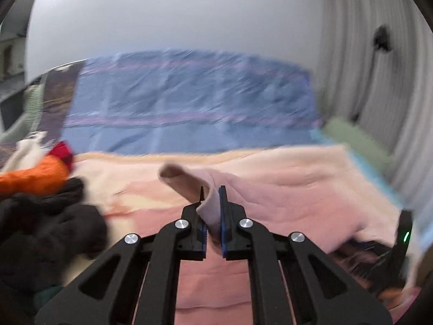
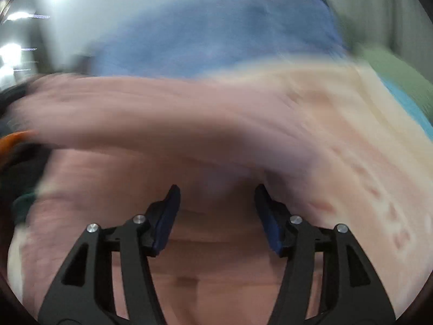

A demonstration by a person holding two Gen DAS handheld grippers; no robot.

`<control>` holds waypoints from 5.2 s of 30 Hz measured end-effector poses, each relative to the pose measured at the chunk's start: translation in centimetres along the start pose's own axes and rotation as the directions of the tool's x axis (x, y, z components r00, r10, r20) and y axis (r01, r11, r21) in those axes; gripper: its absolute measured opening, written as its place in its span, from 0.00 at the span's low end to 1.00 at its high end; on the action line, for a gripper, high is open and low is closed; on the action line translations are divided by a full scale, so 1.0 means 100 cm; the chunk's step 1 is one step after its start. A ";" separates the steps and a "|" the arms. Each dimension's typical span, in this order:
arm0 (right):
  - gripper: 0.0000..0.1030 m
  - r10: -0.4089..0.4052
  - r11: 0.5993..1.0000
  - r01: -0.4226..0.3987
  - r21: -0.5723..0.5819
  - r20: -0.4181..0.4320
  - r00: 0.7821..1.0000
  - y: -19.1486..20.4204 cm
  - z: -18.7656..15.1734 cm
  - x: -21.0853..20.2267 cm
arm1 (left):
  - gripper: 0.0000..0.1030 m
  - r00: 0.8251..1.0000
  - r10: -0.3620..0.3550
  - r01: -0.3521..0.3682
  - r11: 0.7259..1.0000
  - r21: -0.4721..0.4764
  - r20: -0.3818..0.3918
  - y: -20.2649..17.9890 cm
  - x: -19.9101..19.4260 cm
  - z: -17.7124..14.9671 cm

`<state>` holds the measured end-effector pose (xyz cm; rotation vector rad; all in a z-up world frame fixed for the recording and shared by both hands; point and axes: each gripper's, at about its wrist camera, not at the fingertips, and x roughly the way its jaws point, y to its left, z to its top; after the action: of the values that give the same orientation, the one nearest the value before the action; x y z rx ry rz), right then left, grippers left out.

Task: Fold large clothes

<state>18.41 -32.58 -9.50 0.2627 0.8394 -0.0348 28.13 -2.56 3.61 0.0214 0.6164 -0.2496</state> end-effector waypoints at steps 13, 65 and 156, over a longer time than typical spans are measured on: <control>0.54 -0.043 0.999 0.043 -0.030 -0.017 0.999 0.008 -0.005 0.007 | 0.29 0.981 0.189 -0.184 0.979 0.082 -0.051 0.027 0.035 -0.063; 0.50 0.125 0.979 -0.131 -0.155 -0.045 0.991 0.080 -0.100 -0.113 | 0.66 0.972 -0.176 0.182 0.983 0.031 -0.157 0.019 -0.077 -0.127; 0.57 0.075 0.980 -0.090 0.176 0.088 0.993 -0.021 -0.231 -0.249 | 0.69 0.966 -0.185 0.197 0.979 0.050 -0.178 0.086 -0.282 -0.302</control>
<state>-15.43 -30.79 -6.25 0.4633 0.7446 -0.0432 -9.19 14.99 -5.29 0.0486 0.7840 -0.4587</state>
